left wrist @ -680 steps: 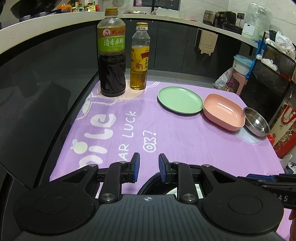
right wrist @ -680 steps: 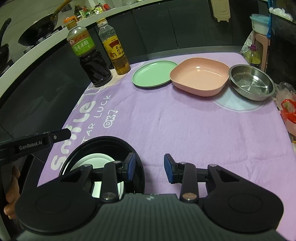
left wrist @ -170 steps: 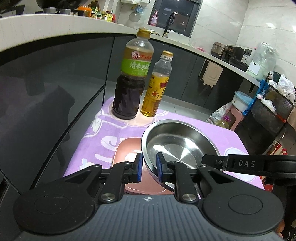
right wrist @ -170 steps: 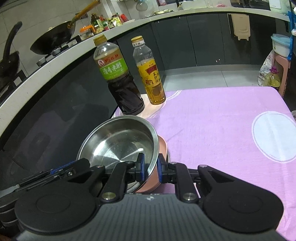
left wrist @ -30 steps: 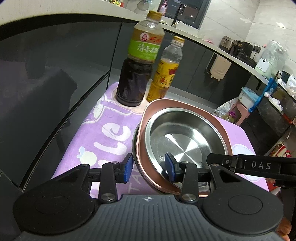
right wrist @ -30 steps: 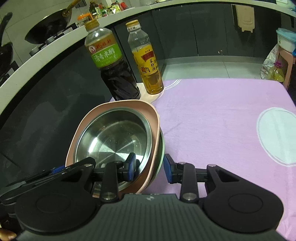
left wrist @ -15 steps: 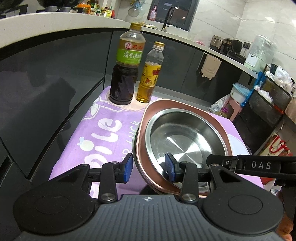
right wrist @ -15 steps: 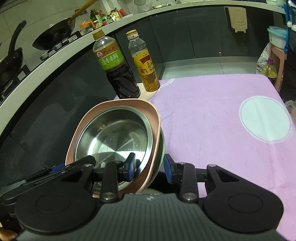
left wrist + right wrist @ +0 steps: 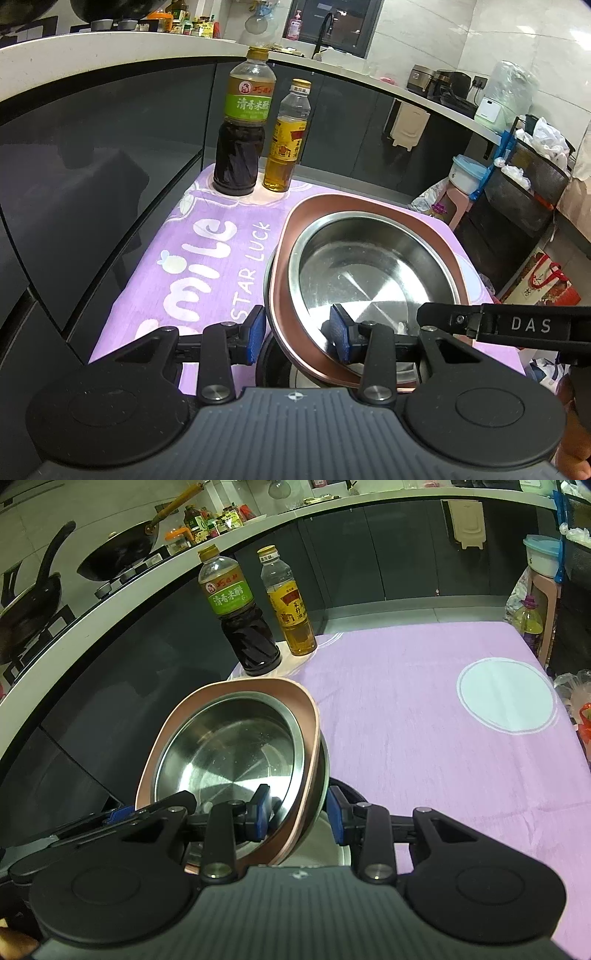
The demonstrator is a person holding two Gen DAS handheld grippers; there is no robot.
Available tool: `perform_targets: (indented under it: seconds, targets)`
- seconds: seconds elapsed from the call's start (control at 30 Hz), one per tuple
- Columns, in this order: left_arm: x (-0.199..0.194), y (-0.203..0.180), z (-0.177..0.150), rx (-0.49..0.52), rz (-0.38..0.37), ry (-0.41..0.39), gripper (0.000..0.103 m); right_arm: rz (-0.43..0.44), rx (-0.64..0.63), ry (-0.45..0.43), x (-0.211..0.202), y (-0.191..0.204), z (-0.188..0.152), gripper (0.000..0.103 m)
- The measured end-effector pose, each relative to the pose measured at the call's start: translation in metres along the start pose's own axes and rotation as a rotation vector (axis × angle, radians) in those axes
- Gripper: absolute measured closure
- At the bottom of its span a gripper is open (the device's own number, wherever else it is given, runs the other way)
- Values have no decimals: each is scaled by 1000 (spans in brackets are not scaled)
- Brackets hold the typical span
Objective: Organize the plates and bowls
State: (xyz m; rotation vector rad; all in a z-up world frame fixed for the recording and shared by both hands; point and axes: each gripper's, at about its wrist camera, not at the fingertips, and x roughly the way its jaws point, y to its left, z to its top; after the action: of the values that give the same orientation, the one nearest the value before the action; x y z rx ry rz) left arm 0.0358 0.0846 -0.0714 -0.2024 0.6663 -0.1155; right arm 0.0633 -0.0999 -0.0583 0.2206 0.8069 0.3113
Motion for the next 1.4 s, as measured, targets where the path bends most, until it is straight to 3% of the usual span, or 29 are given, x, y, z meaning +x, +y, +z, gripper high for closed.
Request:
perform_targets:
  seconds: [0.37,0.87,1.13,1.4]
  targets:
    - [-5,-7,-17,29,-15,38,67,-18,16,2,-9,-5,-16,70]
    - [21,-3,-38,26,8,197,66,-19,61,136,22,-25,-38,69]
    - [19,-2,-36,22,-5,197,64,10,98,151,28,-34,-38,68]
    - [18,-2,-35,55,-29,213,60,20,111,128,24,-38,-39,59]
